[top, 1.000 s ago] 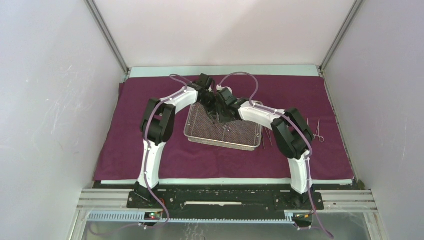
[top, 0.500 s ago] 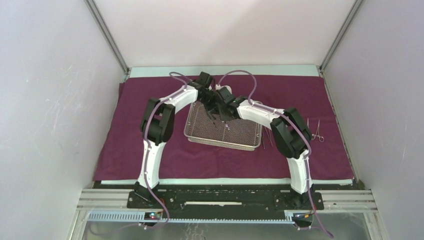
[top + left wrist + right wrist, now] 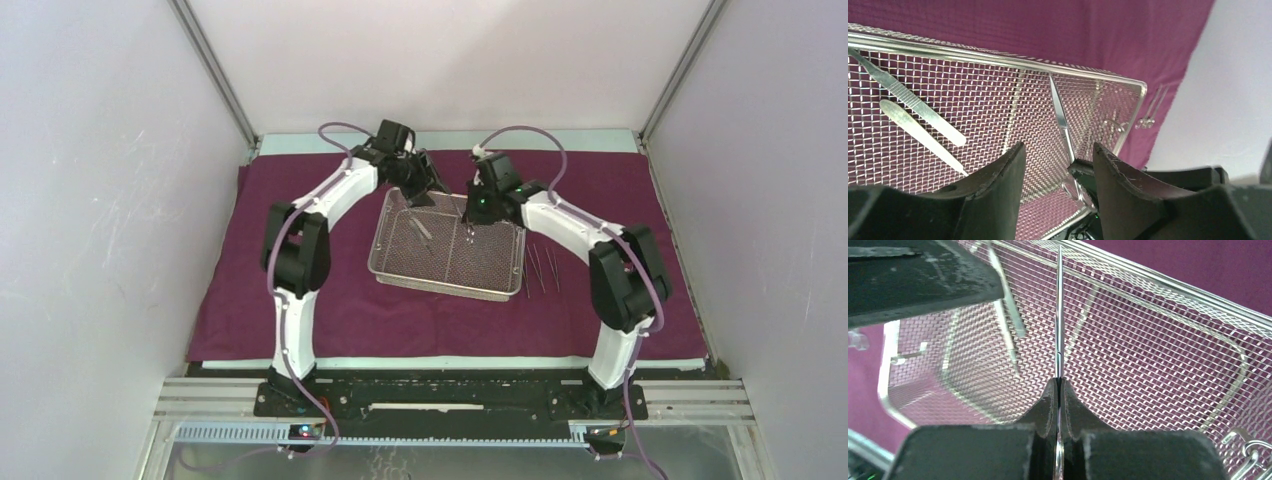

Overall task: Open and lay out the surgical kit
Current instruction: Pick up the medical item from the container.

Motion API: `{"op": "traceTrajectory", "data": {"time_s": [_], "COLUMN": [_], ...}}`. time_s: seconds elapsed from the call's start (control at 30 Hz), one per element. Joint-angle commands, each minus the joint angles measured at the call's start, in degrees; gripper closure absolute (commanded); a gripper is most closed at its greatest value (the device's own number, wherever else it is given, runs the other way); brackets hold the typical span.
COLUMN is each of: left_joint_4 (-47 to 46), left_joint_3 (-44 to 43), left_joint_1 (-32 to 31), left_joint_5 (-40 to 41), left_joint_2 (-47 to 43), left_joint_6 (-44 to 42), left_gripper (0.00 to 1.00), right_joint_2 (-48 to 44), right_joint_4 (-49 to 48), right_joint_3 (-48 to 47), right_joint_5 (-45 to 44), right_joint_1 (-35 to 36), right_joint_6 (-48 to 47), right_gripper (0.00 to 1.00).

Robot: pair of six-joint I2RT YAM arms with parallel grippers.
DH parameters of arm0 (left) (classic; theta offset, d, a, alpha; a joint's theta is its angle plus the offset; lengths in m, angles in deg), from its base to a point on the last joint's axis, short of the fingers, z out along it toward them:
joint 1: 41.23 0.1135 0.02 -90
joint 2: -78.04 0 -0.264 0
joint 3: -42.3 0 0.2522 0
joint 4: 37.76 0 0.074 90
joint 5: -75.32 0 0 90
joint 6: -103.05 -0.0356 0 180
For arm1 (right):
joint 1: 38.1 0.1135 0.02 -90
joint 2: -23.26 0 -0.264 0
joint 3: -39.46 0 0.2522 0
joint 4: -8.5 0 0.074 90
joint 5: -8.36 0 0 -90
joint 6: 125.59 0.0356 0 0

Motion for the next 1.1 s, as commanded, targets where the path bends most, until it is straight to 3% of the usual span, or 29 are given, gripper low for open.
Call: {"op": "traceTrajectory", "data": {"time_s": [0.0,0.2,0.4,0.6,1.07], "left_joint_4": [-7.67,-23.26,-34.16,-41.92,-51.98], "left_joint_3": [5.28,18.60,25.17,29.88,35.03], "left_joint_1": [2.31,5.63,6.36,6.92,8.34], "left_joint_5": [-4.99,-13.19,-18.30,-18.69,-18.85], "left_joint_2": [-10.12,-18.40,-20.80,-22.74,-25.31], "left_joint_6": [-0.50,5.93,12.56,17.86,25.00], "left_gripper": [0.44,0.47,0.50,0.52,0.63], "right_joint_2": [-5.92,-7.55,-6.81,-6.31,-4.57], "right_joint_4": [-9.43,-19.28,-31.33,-40.61,-47.32], "right_joint_3": [2.37,5.13,7.11,9.78,10.84], "right_joint_5": [15.09,28.19,34.60,37.22,38.12], "right_joint_1": [-4.39,-7.08,-6.71,-6.56,-4.20], "right_joint_6": [6.84,17.20,27.66,36.58,42.60], "right_gripper": [1.00,1.00,1.00,1.00,1.00]}}
